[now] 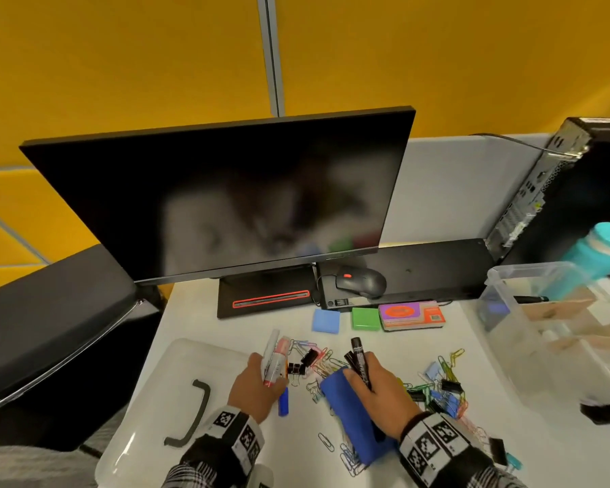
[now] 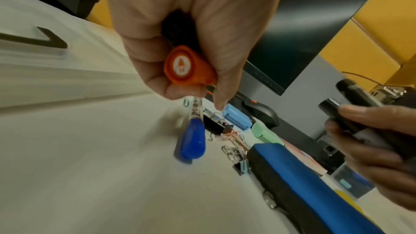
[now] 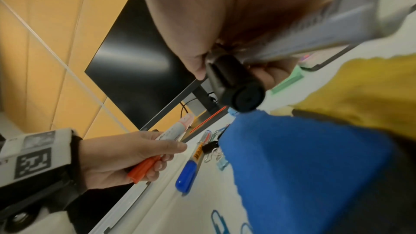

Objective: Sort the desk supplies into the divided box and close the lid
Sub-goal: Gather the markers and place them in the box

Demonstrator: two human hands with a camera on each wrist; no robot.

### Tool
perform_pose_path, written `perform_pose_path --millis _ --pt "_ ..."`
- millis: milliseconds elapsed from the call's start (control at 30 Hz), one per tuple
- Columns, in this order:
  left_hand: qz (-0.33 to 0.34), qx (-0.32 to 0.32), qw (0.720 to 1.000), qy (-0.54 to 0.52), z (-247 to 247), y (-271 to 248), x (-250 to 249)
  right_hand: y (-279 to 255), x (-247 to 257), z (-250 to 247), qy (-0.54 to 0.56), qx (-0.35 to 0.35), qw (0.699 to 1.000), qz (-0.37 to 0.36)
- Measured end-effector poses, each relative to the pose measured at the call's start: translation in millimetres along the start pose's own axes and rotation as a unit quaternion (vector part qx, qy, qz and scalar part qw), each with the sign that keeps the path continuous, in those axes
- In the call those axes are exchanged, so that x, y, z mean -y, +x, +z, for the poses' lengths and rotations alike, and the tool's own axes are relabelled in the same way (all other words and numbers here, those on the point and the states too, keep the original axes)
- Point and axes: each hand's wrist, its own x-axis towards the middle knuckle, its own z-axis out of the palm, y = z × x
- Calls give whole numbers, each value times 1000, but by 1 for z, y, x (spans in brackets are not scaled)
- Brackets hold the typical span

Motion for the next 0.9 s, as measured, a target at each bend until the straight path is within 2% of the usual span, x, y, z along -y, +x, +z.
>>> perform_pose_path --millis 200,300,400,533,633,733,900 --pt "-66 6 998 7 15 6 -5 -11 -20 -15 37 -29 999 10" --pt "-76 4 997 32 19 5 -7 -17 -24 -27 44 -54 998 4" --pt "-84 -11 995 55 22 6 -5 -20 -28 -45 103 -59 993 22" --pt "-101 -39 994 29 16 8 -3 -15 -39 -83 189 -84 976 62" --pt "-77 -74 994 11 3 7 -16 -14 -43 -117 278 -94 953 79" --pt "-15 -84 996 -6 -10 3 -46 -17 -42 -152 360 -111 922 88" --pt "90 -54 994 -25 6 -14 -106 -15 -54 -220 325 -166 929 62"
